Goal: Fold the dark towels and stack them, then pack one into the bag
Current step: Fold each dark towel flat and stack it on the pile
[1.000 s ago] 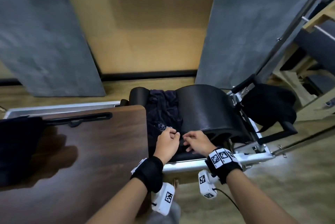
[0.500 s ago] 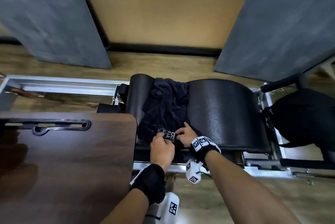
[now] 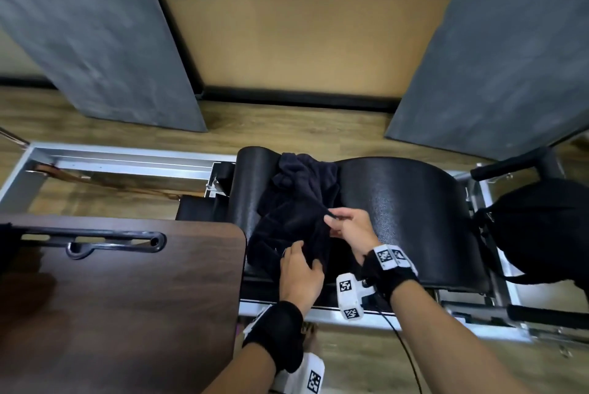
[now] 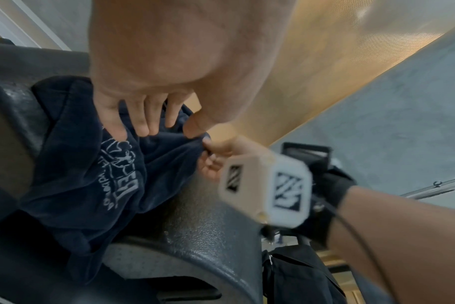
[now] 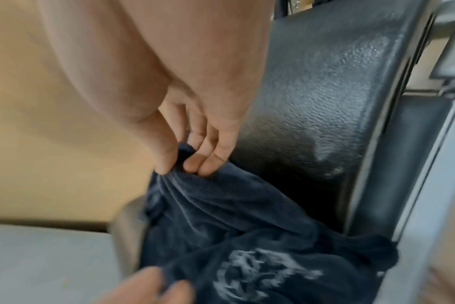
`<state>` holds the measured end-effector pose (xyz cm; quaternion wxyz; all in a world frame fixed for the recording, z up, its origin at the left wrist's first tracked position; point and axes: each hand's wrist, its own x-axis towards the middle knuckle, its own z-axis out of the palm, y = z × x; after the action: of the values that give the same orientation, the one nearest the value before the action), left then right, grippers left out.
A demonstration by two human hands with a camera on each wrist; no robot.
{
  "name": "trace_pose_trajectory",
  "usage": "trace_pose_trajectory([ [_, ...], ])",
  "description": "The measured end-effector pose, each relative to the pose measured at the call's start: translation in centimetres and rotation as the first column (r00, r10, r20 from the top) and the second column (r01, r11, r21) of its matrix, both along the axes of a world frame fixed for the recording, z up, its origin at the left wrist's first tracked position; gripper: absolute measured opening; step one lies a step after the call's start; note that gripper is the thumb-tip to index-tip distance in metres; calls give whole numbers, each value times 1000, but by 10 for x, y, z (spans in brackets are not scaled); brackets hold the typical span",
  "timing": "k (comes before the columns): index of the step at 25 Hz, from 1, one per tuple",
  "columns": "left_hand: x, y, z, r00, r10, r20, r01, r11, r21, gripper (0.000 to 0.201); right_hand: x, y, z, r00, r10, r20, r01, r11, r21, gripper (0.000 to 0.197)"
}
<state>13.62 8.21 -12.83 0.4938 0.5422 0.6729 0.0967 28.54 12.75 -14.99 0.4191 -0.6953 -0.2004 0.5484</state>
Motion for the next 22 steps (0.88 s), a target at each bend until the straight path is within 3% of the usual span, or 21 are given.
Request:
trace_pose_trajectory([
  [2,5,-1,15,997,-50,51,45,995,90,68,8,-2,40,1000,14,-4,-14,991,131,9],
  [4,11,3,33,991,-46,123,24,985,170,68,15,-5,79,999,49,-14,-44,969,243,9],
  [5,13,5,45,985,-35,170,-1,978,208,59,17,-9,100,997,68,-22,-59,954,293,9],
  [8,11,9,85,933,-33,358,-102,931,350,9,17,-26,162,993,113,-31,-89,898,432,9],
  [11,-3,10,132,896,-142,422,-93,868,488,19,16,-46,216,997,73,18,-71,841,536,11],
  [13,-15,6,164,868,-197,455,-101,828,551,21,12,-63,243,997,40,66,-71,815,576,24],
  [16,-32,-14,215,791,-251,558,-159,796,583,17,-4,-108,275,992,55,110,-112,781,614,64],
  [18,-43,-36,246,769,-291,569,-159,775,612,31,-19,-144,289,970,131,206,-236,724,648,88],
  [20,-55,-63,268,762,-346,547,-107,766,633,39,-38,-180,298,902,238,360,-426,633,647,92],
  [22,-67,-90,282,750,-385,538,-41,784,619,33,-56,-209,305,856,226,465,-500,589,635,83],
])
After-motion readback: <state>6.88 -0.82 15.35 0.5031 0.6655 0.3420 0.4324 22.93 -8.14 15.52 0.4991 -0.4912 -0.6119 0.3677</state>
